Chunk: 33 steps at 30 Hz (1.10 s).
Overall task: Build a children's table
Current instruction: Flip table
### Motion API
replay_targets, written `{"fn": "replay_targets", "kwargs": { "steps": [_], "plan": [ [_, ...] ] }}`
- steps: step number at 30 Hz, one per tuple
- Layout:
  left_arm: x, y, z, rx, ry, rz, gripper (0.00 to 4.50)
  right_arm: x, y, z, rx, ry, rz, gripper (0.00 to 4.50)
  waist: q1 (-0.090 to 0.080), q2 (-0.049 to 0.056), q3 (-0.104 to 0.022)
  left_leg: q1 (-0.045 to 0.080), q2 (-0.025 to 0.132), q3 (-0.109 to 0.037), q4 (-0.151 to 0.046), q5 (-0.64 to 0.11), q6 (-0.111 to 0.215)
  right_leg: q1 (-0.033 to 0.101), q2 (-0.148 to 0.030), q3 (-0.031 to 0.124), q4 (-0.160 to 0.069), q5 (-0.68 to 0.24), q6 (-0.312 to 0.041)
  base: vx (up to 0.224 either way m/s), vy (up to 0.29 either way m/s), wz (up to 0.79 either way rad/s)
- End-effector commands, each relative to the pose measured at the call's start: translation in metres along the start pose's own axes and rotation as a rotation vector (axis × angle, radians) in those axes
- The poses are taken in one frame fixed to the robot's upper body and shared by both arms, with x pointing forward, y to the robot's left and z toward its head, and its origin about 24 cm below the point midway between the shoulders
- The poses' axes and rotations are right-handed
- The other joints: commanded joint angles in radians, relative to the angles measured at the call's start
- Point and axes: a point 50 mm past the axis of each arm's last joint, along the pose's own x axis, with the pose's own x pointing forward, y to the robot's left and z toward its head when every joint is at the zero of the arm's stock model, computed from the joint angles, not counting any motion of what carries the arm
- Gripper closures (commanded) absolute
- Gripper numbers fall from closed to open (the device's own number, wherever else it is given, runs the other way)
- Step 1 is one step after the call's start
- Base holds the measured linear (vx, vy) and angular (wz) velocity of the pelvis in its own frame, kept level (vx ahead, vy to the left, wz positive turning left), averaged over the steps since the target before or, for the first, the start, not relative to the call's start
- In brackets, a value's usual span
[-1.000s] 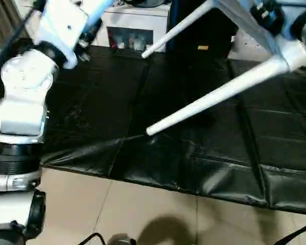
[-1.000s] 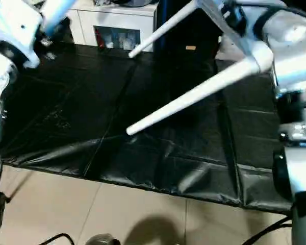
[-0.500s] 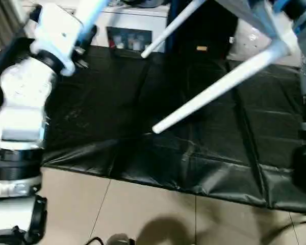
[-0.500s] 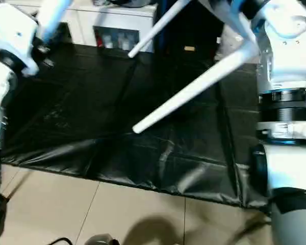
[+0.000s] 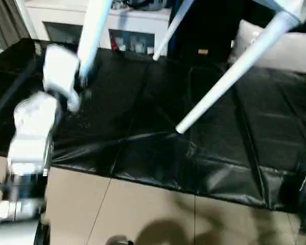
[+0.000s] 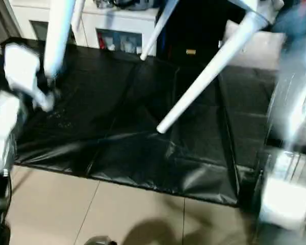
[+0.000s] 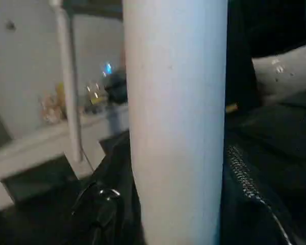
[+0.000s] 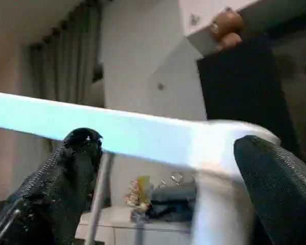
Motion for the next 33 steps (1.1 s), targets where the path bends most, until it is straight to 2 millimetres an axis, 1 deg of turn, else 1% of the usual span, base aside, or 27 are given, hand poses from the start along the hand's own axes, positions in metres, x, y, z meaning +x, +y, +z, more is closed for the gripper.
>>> {"fn": "replay_targets", "kwargs": {
  "steps": [1, 2, 3, 4, 5, 6, 7, 8, 10, 11, 12, 14, 17, 19, 20, 21, 22, 23, 24, 25, 26, 27, 29, 30, 31, 32, 33],
  "plan": [
    [0.000, -0.022, -0.009, 0.045, 0.040, -0.173, 2.96, -0.017, -0.007, -0.019, 0.006, 0.070, -0.072, 0.00, -0.013, 0.014, -0.060, 0.029, 0.096, -0.046, -0.088, -0.315, -0.003, 0.021, -0.128, 0.079, -0.114, -0.449, -0.014, 0.000, 0.000, 0.00],
    [0.000, -0.022, -0.010, 0.046, 0.040, -0.175, 2.96, -0.019, -0.008, -0.021, 0.007, 0.077, -0.076, 0.00, -0.014, 0.021, -0.057, 0.032, 0.094, -0.048, -0.088, -0.337, -0.008, 0.019, -0.129, 0.078, -0.117, -0.468, -0.015, 0.000, 0.000, 0.00],
    [-0.002, -0.023, -0.012, 0.051, 0.043, -0.199, 2.96, -0.032, -0.012, -0.041, 0.025, 0.155, -0.121, 0.00, -0.019, 0.017, -0.057, 0.036, 0.094, -0.050, -0.091, -0.383, -0.024, 0.025, -0.131, 0.075, -0.122, -0.493, -0.013, 0.000, 0.000, 0.00],
    [-0.002, -0.024, -0.012, 0.051, 0.044, -0.203, 2.96, -0.034, -0.013, -0.044, 0.028, 0.168, -0.127, 0.00, -0.019, 0.016, -0.059, 0.035, 0.096, -0.053, -0.092, -0.387, -0.027, 0.027, -0.133, 0.075, -0.119, -0.484, -0.017, 0.000, 0.000, 0.00],
    [-0.002, -0.024, -0.013, 0.051, 0.044, -0.203, 2.96, -0.036, -0.013, -0.048, 0.036, 0.183, -0.130, 0.00, -0.019, 0.015, -0.064, 0.031, 0.100, -0.055, -0.095, -0.383, -0.031, 0.032, -0.134, 0.077, -0.113, -0.447, -0.026, 0.000, 0.000, 0.00],
    [-0.003, -0.024, -0.013, 0.046, 0.040, -0.204, 2.96, -0.043, -0.012, -0.064, 0.070, 0.249, -0.139, 0.00, -0.019, 0.012, -0.067, 0.029, 0.102, -0.056, -0.095, -0.371, -0.030, 0.034, -0.135, 0.079, -0.108, -0.421, -0.036, 0.000, 0.000, 0.00],
    [-0.003, -0.024, -0.013, 0.046, 0.040, -0.204, 2.96, -0.043, -0.012, -0.064, 0.070, 0.249, -0.139, 0.00, -0.020, 0.014, -0.066, 0.024, 0.102, -0.055, -0.095, -0.351, -0.029, 0.034, -0.137, 0.083, -0.103, -0.383, -0.053, 0.000, 0.000, 0.00],
    [-0.004, -0.024, -0.014, 0.045, 0.036, -0.210, 2.96, -0.045, -0.009, -0.082, 0.082, 0.331, -0.133, 0.00, -0.020, 0.014, -0.065, 0.021, 0.101, -0.053, -0.094, -0.339, -0.028, 0.034, -0.138, 0.085, -0.100, -0.370, -0.064, 0.000, 0.000, 0.00],
    [-0.004, -0.024, -0.014, 0.045, 0.036, -0.210, 2.96, -0.045, -0.009, -0.082, 0.082, 0.331, -0.133, 0.00, -0.022, 0.015, -0.064, 0.022, 0.100, -0.051, -0.094, -0.335, -0.028, 0.034, -0.139, 0.087, -0.100, -0.371, -0.070, 0.000, 0.000, 0.00],
    [-0.004, -0.024, -0.015, 0.044, 0.034, -0.213, 2.96, -0.045, -0.009, -0.089, 0.079, 0.368, -0.148, 0.00, -0.021, 0.014, -0.064, 0.023, 0.101, -0.050, -0.093, -0.325, -0.028, 0.033, -0.138, 0.089, -0.098, -0.363, -0.073, 0.000, 0.000, 0.00],
    [-0.004, -0.025, -0.015, 0.043, 0.032, -0.217, 2.96, -0.044, -0.009, -0.097, 0.081, 0.407, -0.163, 0.00, -0.022, 0.012, -0.065, 0.019, 0.099, -0.049, -0.092, -0.311, -0.028, 0.036, -0.140, 0.089, -0.094, -0.356, -0.080, 0.000, 0.000, 0.00],
    [-0.005, -0.026, -0.018, 0.036, 0.034, -0.232, 2.96, -0.034, 0.001, -0.116, 0.138, 0.464, -0.108, 0.00, -0.026, 0.013, -0.065, 0.015, 0.096, -0.049, -0.090, -0.306, -0.025, 0.038, -0.140, 0.089, -0.092, -0.360, -0.092, 0.000, 0.000, 0.00],
    [-0.005, -0.027, -0.019, 0.033, 0.034, -0.240, 2.96, -0.029, 0.006, -0.123, 0.164, 0.479, -0.080, 0.00, -0.025, 0.014, -0.064, 0.016, 0.096, -0.045, -0.087, -0.287, -0.014, 0.035, -0.138, 0.092, -0.092, -0.351, -0.096, 0.000, 0.000, 0.00],
    [-0.005, -0.030, -0.021, 0.022, 0.035, -0.256, 2.96, -0.018, 0.016, -0.135, 0.171, 0.520, -0.047, 0.00, -0.020, 0.014, -0.070, 0.014, 0.103, -0.045, -0.087, -0.253, -0.020, 0.037, -0.139, 0.094, -0.079, -0.293, -0.114, 0.000, 0.000, 0.00],
    [-0.005, -0.031, -0.022, 0.013, 0.035, -0.260, 2.96, -0.015, 0.020, -0.139, 0.182, 0.532, -0.033, 0.00, -0.021, 0.010, -0.071, 0.011, 0.105, -0.045, -0.089, -0.235, -0.018, 0.038, -0.138, 0.095, -0.072, -0.254, -0.125, 0.000, 0.000, 0.00],
    [-0.005, -0.033, -0.023, 0.006, 0.036, -0.262, 2.96, -0.013, 0.022, -0.141, 0.193, 0.538, -0.023, 0.00, -0.022, 0.007, -0.069, 0.011, 0.106, -0.044, -0.089, -0.232, -0.018, 0.037, -0.138, 0.096, -0.071, -0.246, -0.130, 0.000, 0.000, 0.00],
    [-0.005, -0.033, -0.023, 0.006, 0.036, -0.262, 2.96, -0.013, 0.022, -0.141, 0.193, 0.538, -0.023, 0.00, -0.021, 0.012, -0.070, 0.011, 0.107, -0.044, -0.089, -0.229, -0.019, 0.038, -0.137, 0.096, -0.067, -0.236, -0.134, 0.000, 0.000, 0.00],
    [-0.005, -0.033, -0.023, 0.006, 0.036, -0.262, 2.96, -0.013, 0.022, -0.141, 0.193, 0.538, -0.023, 0.00, -0.021, 0.013, -0.069, 0.012, 0.108, -0.043, -0.089, -0.232, -0.020, 0.037, -0.137, 0.097, -0.068, -0.233, -0.134, 0.000, 0.000, 0.00],
    [-0.007, -0.042, -0.030, -0.019, 0.059, -0.291, 2.96, -0.014, 0.029, -0.141, 0.221, 0.530, 0.052, 0.00, -0.023, 0.000, -0.068, 0.010, 0.108, -0.041, -0.090, -0.237, -0.016, 0.040, -0.139, 0.098, -0.067, -0.238, -0.133, 0.000, 0.000, 0.00],
    [-0.007, -0.042, -0.030, -0.019, 0.059, -0.291, 2.96, -0.014, 0.029, -0.141, 0.221, 0.530, 0.052, 0.00, -0.020, 0.002, -0.068, 0.010, 0.108, -0.042, -0.090, -0.232, -0.013, 0.040, -0.141, 0.098, -0.067, -0.245, -0.130, 0.000, 0.000, 0.00],
    [-0.007, -0.047, -0.034, -0.032, 0.077, -0.301, 2.96, -0.017, 0.033, -0.137, 0.238, 0.522, 0.108, 0.00, -0.021, 0.001, -0.067, 0.010, 0.107, -0.041, -0.091, -0.232, -0.011, 0.040, -0.141, 0.099, -0.070, -0.263, -0.125, 0.000, 0.000, 0.00],
    [-0.008, -0.050, -0.038, -0.038, 0.094, -0.304, 2.96, -0.020, 0.036, -0.134, 0.248, 0.518, 0.153, 0.00, -0.018, 0.003, -0.067, 0.013, 0.108, -0.040, -0.090, -0.230, -0.008, 0.039, -0.139, 0.099, -0.074, -0.267, -0.116, 0.000, 0.000, 0.00],
    [-0.008, -0.055, -0.044, -0.040, 0.124, -0.308, 2.96, -0.027, 0.039, -0.128, 0.254, 0.517, 0.229, 0.00, -0.012, 0.003, -0.067, 0.012, 0.112, -0.042, -0.092, -0.225, -0.001, 0.039, -0.138, 0.100, -0.073, -0.262, -0.097, 0.000, 0.000, 0.00],
    [-0.007, -0.058, -0.048, -0.048, 0.137, -0.302, 2.96, -0.034, 0.041, -0.122, 0.249, 0.517, 0.271, 0.00, -0.003, 0.005, -0.067, 0.017, 0.113, -0.041, -0.092, -0.220, 0.002, 0.037, -0.137, 0.101, -0.077, -0.263, -0.079, 0.000, 0.000, 0.00],
    [-0.006, -0.059, -0.050, -0.053, 0.146, -0.290, 2.96, -0.040, 0.043, -0.115, 0.237, 0.519, 0.302, 0.00, -0.003, 0.003, -0.069, 0.016, 0.114, -0.043, -0.093, -0.218, -0.001, 0.038, -0.140, 0.101, -0.074, -0.259, -0.080, 0.000, 0.000, 0.00],
    [-0.004, -0.060, -0.052, -0.057, 0.151, -0.283, 2.96, -0.045, 0.045, -0.109, 0.226, 0.522, 0.325, 0.00, 0.003, 0.011, -0.067, 0.021, 0.114, -0.042, -0.093, -0.219, -0.002, 0.034, -0.136, 0.103, -0.083, -0.260, -0.060, 0.000, 0.000, 0.00],
    [-0.003, -0.059, -0.053, -0.055, 0.156, -0.276, 2.96, -0.050, 0.047, -0.104, 0.221, 0.525, 0.336, 0.00, 0.000, 0.005, -0.069, 0.017, 0.113, -0.045, -0.095, -0.225, -0.006, 0.038, -0.141, 0.102, -0.079, -0.256, -0.068, 0.000, 0.000, 0.00]
  ]
}}
